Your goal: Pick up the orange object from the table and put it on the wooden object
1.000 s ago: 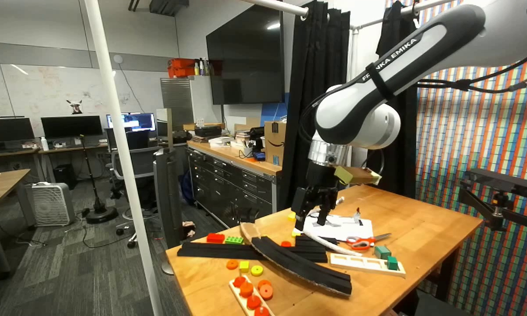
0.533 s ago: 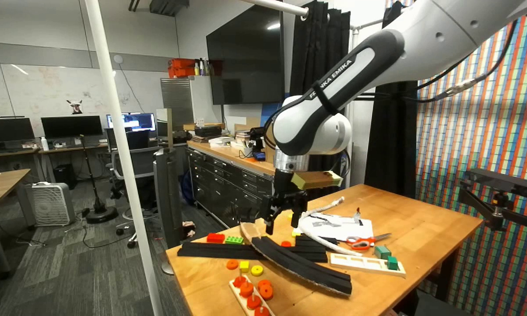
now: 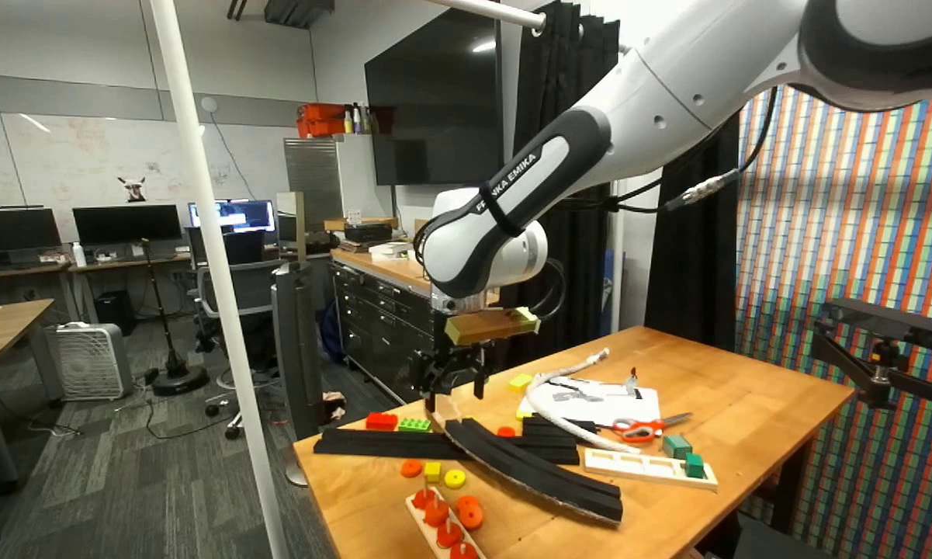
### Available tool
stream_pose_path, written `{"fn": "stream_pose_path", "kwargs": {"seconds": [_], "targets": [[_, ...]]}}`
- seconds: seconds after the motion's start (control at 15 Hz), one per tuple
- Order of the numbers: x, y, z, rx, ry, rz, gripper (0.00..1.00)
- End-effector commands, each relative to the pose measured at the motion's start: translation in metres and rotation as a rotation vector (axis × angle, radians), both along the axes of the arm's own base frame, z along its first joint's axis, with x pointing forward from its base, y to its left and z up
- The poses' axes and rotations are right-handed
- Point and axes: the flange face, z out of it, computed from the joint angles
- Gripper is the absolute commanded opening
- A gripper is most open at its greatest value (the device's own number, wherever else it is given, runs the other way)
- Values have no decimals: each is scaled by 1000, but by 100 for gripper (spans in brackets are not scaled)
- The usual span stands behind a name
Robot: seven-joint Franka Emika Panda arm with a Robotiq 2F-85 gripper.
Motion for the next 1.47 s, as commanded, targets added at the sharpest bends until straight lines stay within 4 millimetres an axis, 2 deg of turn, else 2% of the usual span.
{"fn": "stream_pose_path", "kwargs": {"seconds": [0.0, 0.4, 0.8, 1.2, 1.4], "targets": [[41, 16, -2, 26, -8, 12, 100], [70, 35, -16, 172, -64, 75, 100], [89, 37, -57, 323, -39, 95, 100], [102, 29, -100, 383, 20, 82, 100], [106, 27, -114, 399, 53, 81, 100]]}}
